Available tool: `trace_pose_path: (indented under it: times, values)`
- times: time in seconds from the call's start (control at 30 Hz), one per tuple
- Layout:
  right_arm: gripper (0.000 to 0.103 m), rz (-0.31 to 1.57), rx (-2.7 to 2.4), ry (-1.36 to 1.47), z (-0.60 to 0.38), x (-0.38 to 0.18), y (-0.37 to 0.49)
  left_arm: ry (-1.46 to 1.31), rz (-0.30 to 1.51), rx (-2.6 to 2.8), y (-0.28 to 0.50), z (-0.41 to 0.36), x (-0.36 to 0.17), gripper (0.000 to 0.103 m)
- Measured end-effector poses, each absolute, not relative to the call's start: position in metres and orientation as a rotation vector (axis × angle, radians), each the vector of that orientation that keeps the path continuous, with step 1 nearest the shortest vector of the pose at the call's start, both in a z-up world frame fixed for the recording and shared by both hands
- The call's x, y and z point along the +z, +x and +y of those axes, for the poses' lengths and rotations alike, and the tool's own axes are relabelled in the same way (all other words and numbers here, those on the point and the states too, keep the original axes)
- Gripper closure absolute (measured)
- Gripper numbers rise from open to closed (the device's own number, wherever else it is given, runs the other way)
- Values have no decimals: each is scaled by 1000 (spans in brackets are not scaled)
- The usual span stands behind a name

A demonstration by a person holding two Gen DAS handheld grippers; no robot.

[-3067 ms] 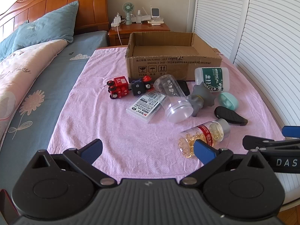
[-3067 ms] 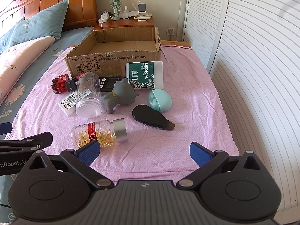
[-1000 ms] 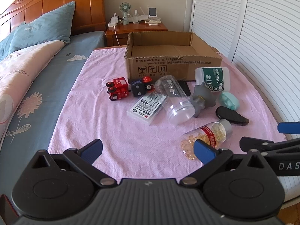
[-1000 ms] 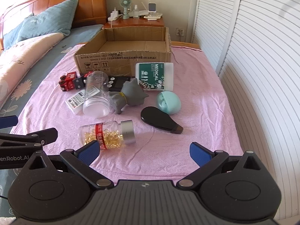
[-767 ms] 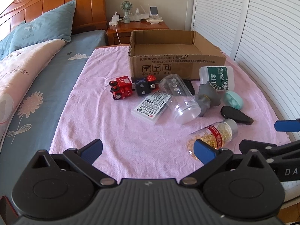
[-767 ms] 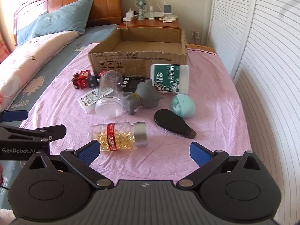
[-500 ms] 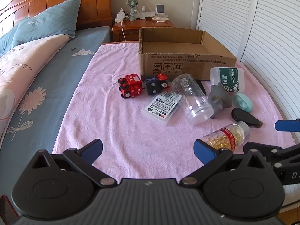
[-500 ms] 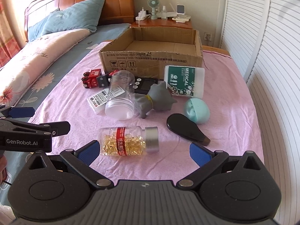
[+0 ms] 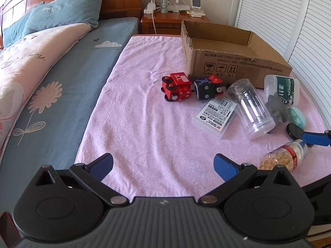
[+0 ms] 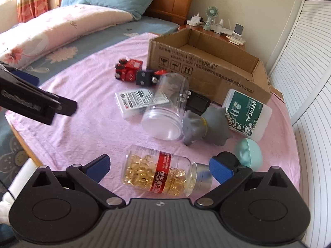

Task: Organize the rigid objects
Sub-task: 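Move the right tool toward the capsule bottle while the left tool approaches the red train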

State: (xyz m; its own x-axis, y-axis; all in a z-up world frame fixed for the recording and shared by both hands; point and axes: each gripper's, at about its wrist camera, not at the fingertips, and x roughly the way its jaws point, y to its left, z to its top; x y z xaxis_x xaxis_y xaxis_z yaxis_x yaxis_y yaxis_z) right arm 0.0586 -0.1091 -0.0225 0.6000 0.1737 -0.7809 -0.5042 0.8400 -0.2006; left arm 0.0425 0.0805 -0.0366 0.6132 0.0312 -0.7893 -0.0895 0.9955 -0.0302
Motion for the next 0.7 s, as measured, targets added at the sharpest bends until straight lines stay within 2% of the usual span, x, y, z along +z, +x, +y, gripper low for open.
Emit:
trace_pose_path:
  times: [0.37,0.7]
  values:
    - [0,946,393,-360,-138,-37,70,-52,916,3,62,77,-47,1]
    - [0,976,432,-272,-152,-44,68,4,952,-110,86,67,-79,1]
